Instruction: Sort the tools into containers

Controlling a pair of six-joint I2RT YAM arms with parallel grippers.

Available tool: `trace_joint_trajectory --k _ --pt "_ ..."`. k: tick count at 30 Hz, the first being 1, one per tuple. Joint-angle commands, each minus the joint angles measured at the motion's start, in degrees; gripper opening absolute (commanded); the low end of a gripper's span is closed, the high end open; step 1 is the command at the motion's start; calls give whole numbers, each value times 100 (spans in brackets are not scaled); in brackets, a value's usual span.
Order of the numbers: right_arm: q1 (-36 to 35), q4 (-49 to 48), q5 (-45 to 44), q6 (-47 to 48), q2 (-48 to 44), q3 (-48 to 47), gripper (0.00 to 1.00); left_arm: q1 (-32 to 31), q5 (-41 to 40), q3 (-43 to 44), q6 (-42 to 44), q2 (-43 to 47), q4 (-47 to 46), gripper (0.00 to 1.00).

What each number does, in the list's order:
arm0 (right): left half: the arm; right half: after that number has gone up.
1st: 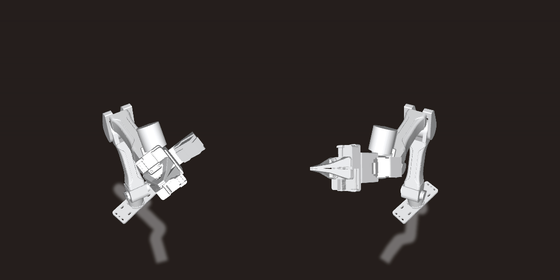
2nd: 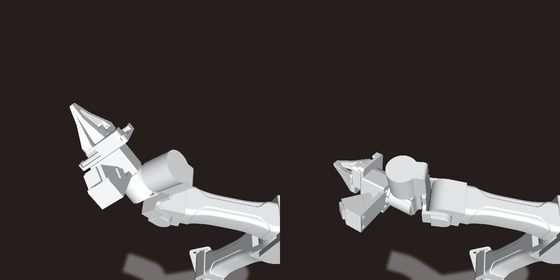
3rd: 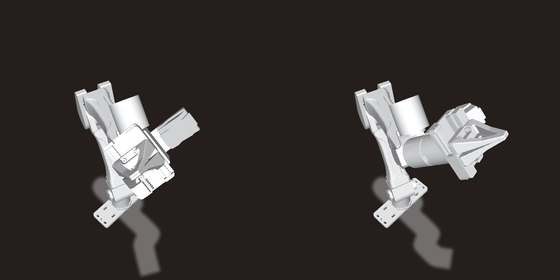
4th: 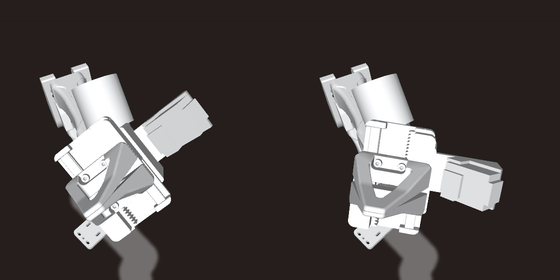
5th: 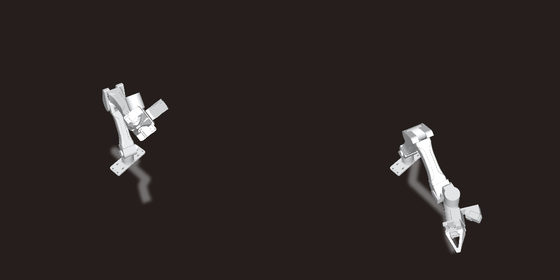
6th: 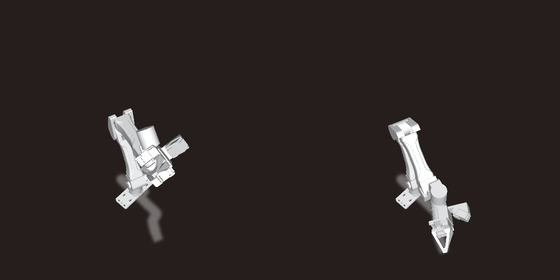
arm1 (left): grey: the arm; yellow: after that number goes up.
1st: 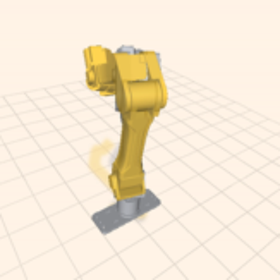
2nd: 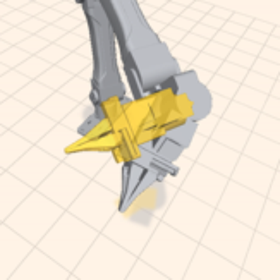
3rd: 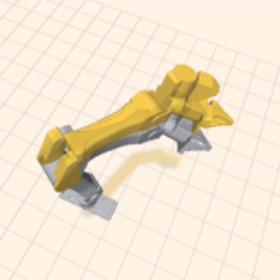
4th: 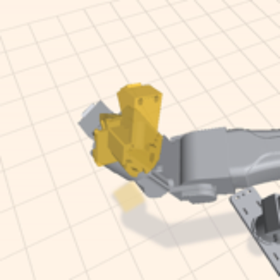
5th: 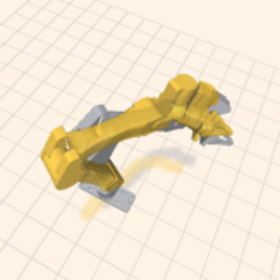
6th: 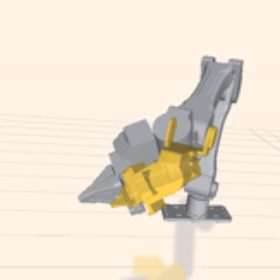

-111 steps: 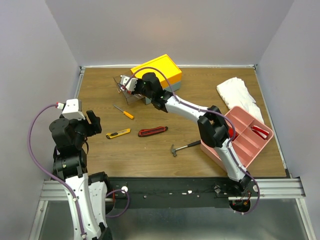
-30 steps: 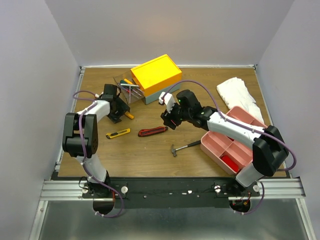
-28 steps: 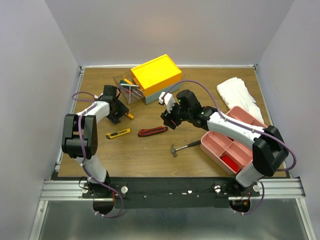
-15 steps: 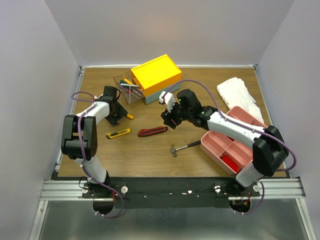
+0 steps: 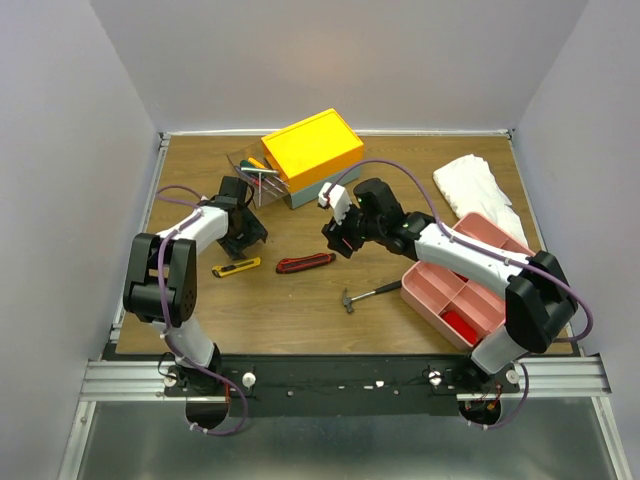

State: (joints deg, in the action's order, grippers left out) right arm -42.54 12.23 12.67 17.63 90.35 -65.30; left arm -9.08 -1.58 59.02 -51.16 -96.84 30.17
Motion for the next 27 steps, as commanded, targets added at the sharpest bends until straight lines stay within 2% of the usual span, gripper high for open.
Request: trace_joint_trajectory --k 1,9,14,18,27 --pt "71 25 -54 39 -245 131 66 -67 17 346 -280 -300 -99 75" --pt "132 -10 -36 57 -263 272 66 -147 413 153 -659 -397 -495 75" --pt "150 25 -19 48 -79 88 66 -147 -489 337 -904 -573 128 79" --pt "167 51 -10 30 62 -53 66 -129 -895 417 -852 -626 602 79" --pt "203 166 52 -110 282 -238 66 -41 -1177 382 -562 -766 859 77"
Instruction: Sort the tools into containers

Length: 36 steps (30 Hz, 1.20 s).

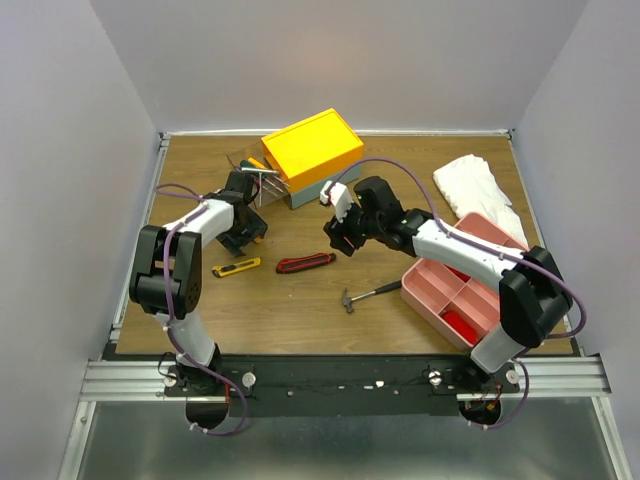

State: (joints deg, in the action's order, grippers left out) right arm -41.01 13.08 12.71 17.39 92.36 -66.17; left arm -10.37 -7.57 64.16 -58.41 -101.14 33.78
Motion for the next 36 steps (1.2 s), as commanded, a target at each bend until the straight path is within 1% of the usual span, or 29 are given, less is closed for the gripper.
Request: trace_joint_trajectory --k 1,4,6,7,8,9,11,12,14,15,16,17,18,19,22,23,25,27,29,31,34,35,36 --pt "50 81 39 -78 81 -142 66 97 -596 -141 164 -345 507 77" --pt "58 142 21 -69 90 -159 66 193 -587 -193 260 -178 533 77" --pt "76 125 21 -86 55 -115 66 298 -631 -281 514 32 490 77" --pt "76 124 21 -104 54 -107 66 342 -570 -307 715 77 367 77" --pt "76 107 38 -139 37 -115 66 404 -317 -395 926 112 201 77" --pt "76 107 56 -157 37 -107 66 448 -280 -404 1268 121 -62 78" --pt "85 107 117 -209 63 -133 66 501 -201 -378 1594 95 -309 78" --pt "76 107 126 -227 81 -176 66 501 -105 -335 1944 -1 -519 77" --pt "85 159 153 -271 168 -238 65 501 10 -168 2280 -124 -670 75" --pt "85 168 153 -297 186 -256 65 501 297 -89 2491 -290 -784 74" --pt "85 168 135 -315 204 -282 65 501 431 -1 3006 -388 -820 73" --pt "85 168 135 -350 213 -291 65 484 519 200 3246 -484 -829 70" --pt "85 160 144 -359 195 -291 65 466 511 289 3422 -659 -751 70" --pt "94 160 144 -359 186 -274 65 466 520 368 3772 -731 -724 70" --pt "94 124 118 -359 134 -238 65 466 441 562 4205 -898 -653 68" --pt "94 107 109 -368 125 -203 65 466 450 615 4450 -933 -662 60" --pt "94 81 65 -394 98 -159 65 466 537 589 4636 -960 -723 52" --pt "94 72 56 -403 63 -142 65 475 669 501 4707 -890 -758 41" --pt "94 81 47 -403 28 -124 65 466 896 283 4743 -802 -803 33" --pt "102 81 30 -385 -7 -115 65 466 933 124 4638 -627 -820 31" --pt "102 89 -5 -341 -33 -115 65 466 951 -202 4593 -354 -856 22" --pt "111 98 3 -315 -34 -124 65 466 959 -341 4628 -284 -856 13" --pt "103 89 3 -315 -34 -133 65 466 899 -395 4654 -109 -838 8"
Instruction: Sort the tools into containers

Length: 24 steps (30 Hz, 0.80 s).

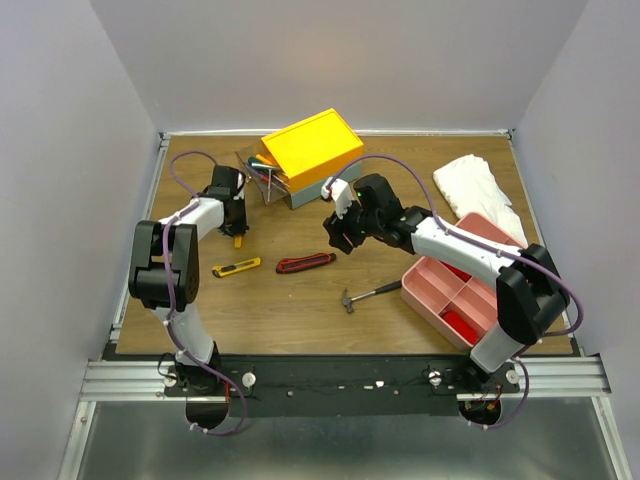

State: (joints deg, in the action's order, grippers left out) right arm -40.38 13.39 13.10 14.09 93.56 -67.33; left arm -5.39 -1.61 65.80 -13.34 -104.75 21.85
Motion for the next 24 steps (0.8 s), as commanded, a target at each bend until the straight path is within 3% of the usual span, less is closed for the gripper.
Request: trace_joint_trajectory --k 1,2,8,11,18,22,24 --pt "39 67 -45 15 -154 -52 65 -33 266 -594 226 375 382 5" --pt "39 85 -27 50 -162 -61 65 -15 205 -603 253 489 417 0" --pt "57 138 34 190 -206 -122 65 275 283 62 158 1535 961 0" --pt "65 278 69 217 -171 -149 65 486 1018 554 -53 1844 927 0" --pt "65 612 35 235 -224 -307 65 671 3101 1110 -1730 1512 -547 0" --pt "65 656 -53 366 -303 -281 65 671 3465 1005 -2978 1115 -1392 0" --pt "65 630 -123 428 -303 -281 65 653 3457 1005 -3165 888 -1621 0"
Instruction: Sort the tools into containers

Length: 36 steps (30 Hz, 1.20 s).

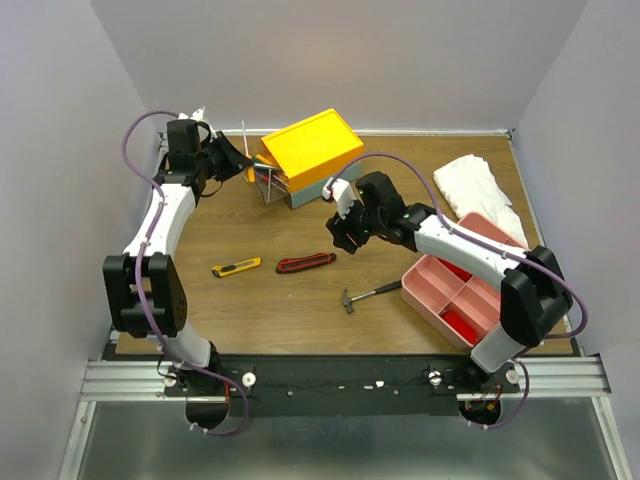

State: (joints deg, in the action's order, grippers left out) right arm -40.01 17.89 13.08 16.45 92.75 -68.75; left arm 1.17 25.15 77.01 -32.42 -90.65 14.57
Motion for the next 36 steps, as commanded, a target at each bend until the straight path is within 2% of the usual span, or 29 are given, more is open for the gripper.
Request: trace_joint_trajectory --k 1,11,14,15,16,18,24,28,32,35,36 --pt "28 162 -191 201 -222 -139 65 -3 799 -116 -1353 -585 -973 0" --pt "28 57 -324 359 -319 19 65 -108 667 112 -1662 -1016 -1088 0" --pt "28 48 -297 324 -258 20 65 -99 641 60 -1583 -1016 -1044 18" --pt "28 48 -297 315 -240 2 65 -256 641 33 -1591 -990 -1026 28" --pt "28 48 -297 324 -231 -33 65 -266 632 -2 -1592 -911 -1009 32" --pt "28 22 -359 394 -214 -77 65 -258 579 -81 -1574 -814 -878 39" --pt "230 -22 -307 482 -100 -516 65 -170 342 -29 -1556 -436 -543 46" --pt "493 -31 -183 552 85 -999 65 85 333 -64 -1504 -234 -508 45" --pt "740 -836 -236 342 366 -1368 65 287 298 -178 -1039 -49 -473 41" --pt "828 -1714 -559 87 777 -1623 65 436 210 -283 -468 -5 -332 29" --pt "837 -1901 -613 -35 962 -1728 65 472 210 -379 -353 -5 -288 13"
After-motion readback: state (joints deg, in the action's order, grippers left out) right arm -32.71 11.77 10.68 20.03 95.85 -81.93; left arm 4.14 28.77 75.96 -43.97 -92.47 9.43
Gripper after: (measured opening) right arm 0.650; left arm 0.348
